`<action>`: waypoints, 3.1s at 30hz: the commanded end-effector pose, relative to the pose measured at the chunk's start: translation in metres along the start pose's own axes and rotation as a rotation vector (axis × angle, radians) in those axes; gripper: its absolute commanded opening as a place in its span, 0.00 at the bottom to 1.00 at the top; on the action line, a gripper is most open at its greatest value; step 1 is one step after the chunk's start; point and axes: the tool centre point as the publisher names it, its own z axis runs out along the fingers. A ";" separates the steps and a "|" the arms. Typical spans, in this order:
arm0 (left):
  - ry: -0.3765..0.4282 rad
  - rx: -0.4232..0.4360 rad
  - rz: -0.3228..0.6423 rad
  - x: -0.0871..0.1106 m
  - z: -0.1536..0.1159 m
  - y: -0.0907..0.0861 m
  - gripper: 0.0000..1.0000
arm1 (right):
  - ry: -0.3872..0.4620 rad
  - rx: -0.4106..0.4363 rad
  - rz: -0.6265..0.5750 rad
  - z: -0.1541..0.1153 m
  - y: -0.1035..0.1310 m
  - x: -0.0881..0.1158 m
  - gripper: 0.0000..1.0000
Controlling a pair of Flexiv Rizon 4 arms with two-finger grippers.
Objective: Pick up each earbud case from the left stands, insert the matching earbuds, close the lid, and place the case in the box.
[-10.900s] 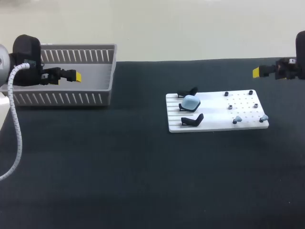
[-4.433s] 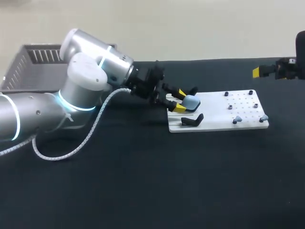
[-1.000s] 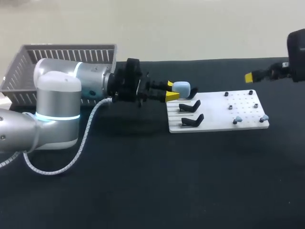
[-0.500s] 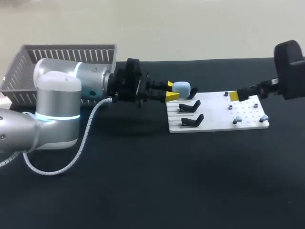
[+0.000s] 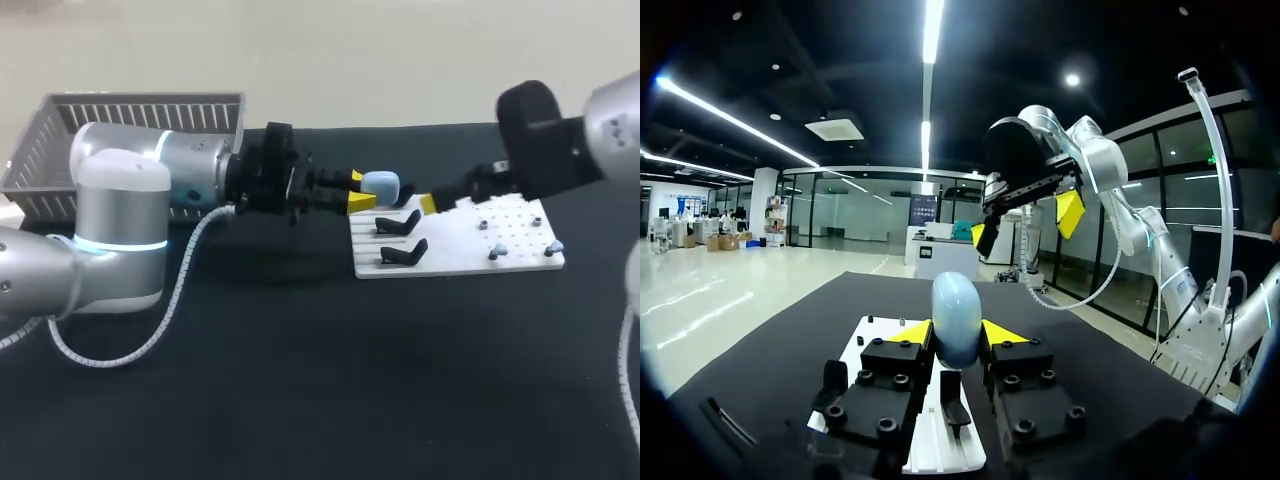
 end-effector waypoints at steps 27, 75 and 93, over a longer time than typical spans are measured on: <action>-0.003 -0.005 0.003 0.001 0.000 -0.001 0.00 | 0.084 -0.044 -0.009 0.064 -0.016 -0.024 1.00; -0.003 -0.005 0.003 0.001 0.000 -0.001 0.00 | 0.041 0.008 -0.010 0.058 -0.021 -0.051 1.00; -0.005 -0.017 0.088 -0.004 0.001 -0.004 0.00 | 0.039 0.298 -0.178 0.005 -0.039 -0.041 1.00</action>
